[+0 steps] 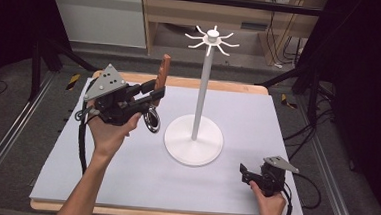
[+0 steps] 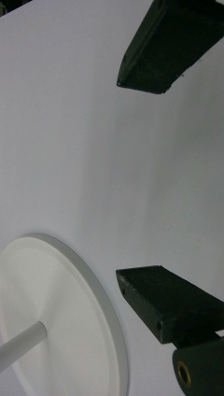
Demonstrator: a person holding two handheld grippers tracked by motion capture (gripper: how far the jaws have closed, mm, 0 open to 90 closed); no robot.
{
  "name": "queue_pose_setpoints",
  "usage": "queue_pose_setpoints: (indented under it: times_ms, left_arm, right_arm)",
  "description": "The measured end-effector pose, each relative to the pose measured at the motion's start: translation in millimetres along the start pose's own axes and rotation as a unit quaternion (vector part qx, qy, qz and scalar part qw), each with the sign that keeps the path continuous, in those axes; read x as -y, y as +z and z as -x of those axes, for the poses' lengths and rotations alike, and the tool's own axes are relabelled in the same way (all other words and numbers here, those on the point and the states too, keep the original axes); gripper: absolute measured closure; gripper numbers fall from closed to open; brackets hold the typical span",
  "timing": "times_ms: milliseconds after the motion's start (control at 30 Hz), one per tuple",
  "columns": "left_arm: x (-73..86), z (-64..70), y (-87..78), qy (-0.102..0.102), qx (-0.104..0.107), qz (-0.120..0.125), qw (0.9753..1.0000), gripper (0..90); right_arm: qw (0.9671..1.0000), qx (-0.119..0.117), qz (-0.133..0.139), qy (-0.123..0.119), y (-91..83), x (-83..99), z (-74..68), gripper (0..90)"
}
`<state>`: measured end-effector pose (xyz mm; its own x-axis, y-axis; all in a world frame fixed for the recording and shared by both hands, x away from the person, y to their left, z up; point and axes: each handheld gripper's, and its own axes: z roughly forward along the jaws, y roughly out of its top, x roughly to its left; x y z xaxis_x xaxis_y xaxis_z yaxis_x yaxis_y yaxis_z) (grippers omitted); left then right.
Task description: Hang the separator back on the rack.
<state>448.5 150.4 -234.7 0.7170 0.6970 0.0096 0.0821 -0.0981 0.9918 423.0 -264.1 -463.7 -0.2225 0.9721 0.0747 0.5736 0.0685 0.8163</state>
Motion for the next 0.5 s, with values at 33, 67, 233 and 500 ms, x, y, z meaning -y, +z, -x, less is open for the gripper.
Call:
queue_pose_setpoints:
  times_ms: [33,67,233,500]
  left_arm:
    - [-1.6,0.2,0.3,0.002,-0.001,0.000,1.0000,67.5]
    - [-2.4,0.5,0.7,0.002,-0.001,0.002,1.0000,67.5]
    - [-8.1,2.8,2.9,0.004,0.000,0.009,1.0000,67.6]
    - [-15.9,1.8,11.7,0.007,-0.001,0.008,0.9999,67.5]
  right_arm:
    - [1.0000,0.000,0.000,0.001,-0.2,0.0,0.1,8.2]
    - [1.0000,0.000,0.000,0.001,-0.2,0.0,0.1,8.2]
    - [1.0000,0.000,-0.001,0.002,-0.3,0.2,0.0,8.1]
    - [1.0000,-0.001,0.000,0.000,-0.1,0.0,0.0,8.2]
